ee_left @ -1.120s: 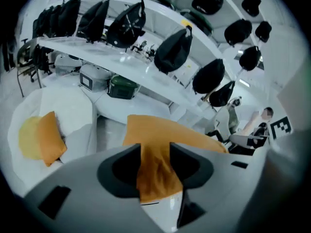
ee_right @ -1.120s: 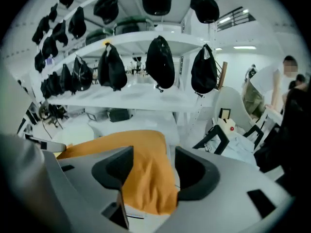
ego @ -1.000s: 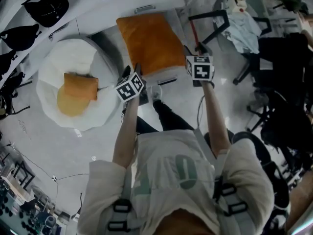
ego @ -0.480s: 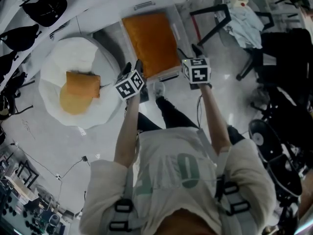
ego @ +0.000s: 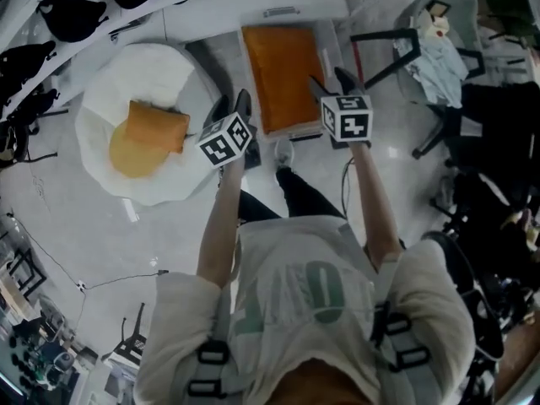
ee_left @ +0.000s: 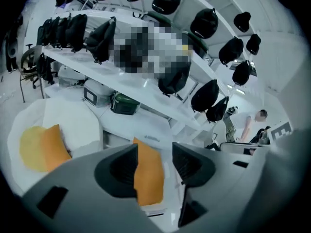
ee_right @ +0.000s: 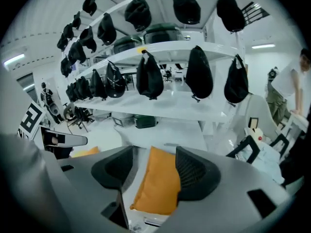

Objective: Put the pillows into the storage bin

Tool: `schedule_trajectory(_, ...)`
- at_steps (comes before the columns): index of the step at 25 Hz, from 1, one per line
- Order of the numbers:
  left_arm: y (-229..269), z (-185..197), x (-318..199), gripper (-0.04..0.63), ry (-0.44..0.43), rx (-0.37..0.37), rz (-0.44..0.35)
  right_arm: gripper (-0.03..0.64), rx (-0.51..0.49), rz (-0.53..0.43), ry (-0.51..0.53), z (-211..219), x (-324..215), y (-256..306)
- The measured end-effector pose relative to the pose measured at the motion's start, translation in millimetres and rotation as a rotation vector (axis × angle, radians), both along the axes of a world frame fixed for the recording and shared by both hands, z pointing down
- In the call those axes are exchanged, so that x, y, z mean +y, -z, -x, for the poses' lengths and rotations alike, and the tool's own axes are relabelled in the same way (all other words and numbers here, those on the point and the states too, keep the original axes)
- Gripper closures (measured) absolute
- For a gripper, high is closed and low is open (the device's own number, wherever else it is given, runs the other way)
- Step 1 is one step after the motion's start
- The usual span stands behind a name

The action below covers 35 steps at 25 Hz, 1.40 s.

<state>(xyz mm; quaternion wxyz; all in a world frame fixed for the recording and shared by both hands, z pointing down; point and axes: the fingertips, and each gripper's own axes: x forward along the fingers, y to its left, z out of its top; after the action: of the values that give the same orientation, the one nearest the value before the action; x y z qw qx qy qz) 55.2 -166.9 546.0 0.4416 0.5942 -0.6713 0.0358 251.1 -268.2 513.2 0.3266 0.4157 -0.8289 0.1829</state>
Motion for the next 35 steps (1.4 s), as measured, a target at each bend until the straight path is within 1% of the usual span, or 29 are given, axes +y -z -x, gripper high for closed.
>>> schedule_trajectory(3, 6, 56, 31, 0.368, 0.126, 0.009, -0.027, 0.368, -0.03, -0.027, 0.118, 70, 14, 18)
schedule_trajectory(6, 4, 122, 74, 0.356, 0.275, 0.042, -0.014, 0.368, -0.049, -0.026, 0.275, 159, 35, 30)
schedule_trajectory(9, -7, 188, 114, 0.356, 0.391, 0.054, -0.002, 0.368, -0.056, -0.022, 0.406, 247, 59, 25)
schedule_trajectory(12, -36, 231, 168, 0.356, 0.513, 0.076, 0.023, 0.368, -0.035, 0.018, 0.54, 314, 100, 0)
schedule_trajectory(15, -79, 273, 216, 0.345, 0.634, 0.101, 0.038, 0.368, -0.007, 0.046, 0.689, 384, 137, -37)
schedule_trajectory(16, -97, 285, 228, 0.343, 0.656, 0.105, 0.047, 0.368, 0.004, 0.053, 0.739, 404, 149, -54)
schedule_trajectory(18, -139, 304, 248, 0.339, 0.668, 0.117, 0.075, 0.368, 0.023, 0.069, 0.825, 436, 173, -94)
schedule_trajectory(20, -192, 317, 261, 0.337, 0.677, 0.14, 0.102, 0.368, 0.031, 0.087, 0.886, 463, 193, -140)
schedule_trajectory(22, -251, 327, 269, 0.337, 0.688, 0.163, 0.128, 0.368, 0.046, 0.105, 0.922, 486, 206, -195)
schedule_trajectory(24, -307, 329, 272, 0.337, 0.686, 0.182, 0.167, 0.368, 0.075, 0.139, 0.931, 497, 214, -260)
schedule_trajectory(26, -353, 324, 274, 0.337, 0.677, 0.194, 0.209, 0.368, 0.106, 0.203, 0.916, 499, 221, -323)
schedule_trajectory(28, -388, 318, 275, 0.337, 0.669, 0.199, 0.246, 0.368, 0.131, 0.256, 0.909, 496, 226, -371)
schedule_trajectory(31, -430, 316, 276, 0.339, 0.664, 0.213, 0.279, 0.368, 0.183, 0.296, 0.919, 496, 234, -431)
schedule_trajectory(33, -452, 314, 277, 0.339, 0.676, 0.231, 0.294, 0.368, 0.224, 0.323, 0.92, 494, 238, -464)
schedule_trajectory(35, -466, 311, 278, 0.339, 0.677, 0.233, 0.301, 0.368, 0.258, 0.341, 0.916, 489, 242, -485)
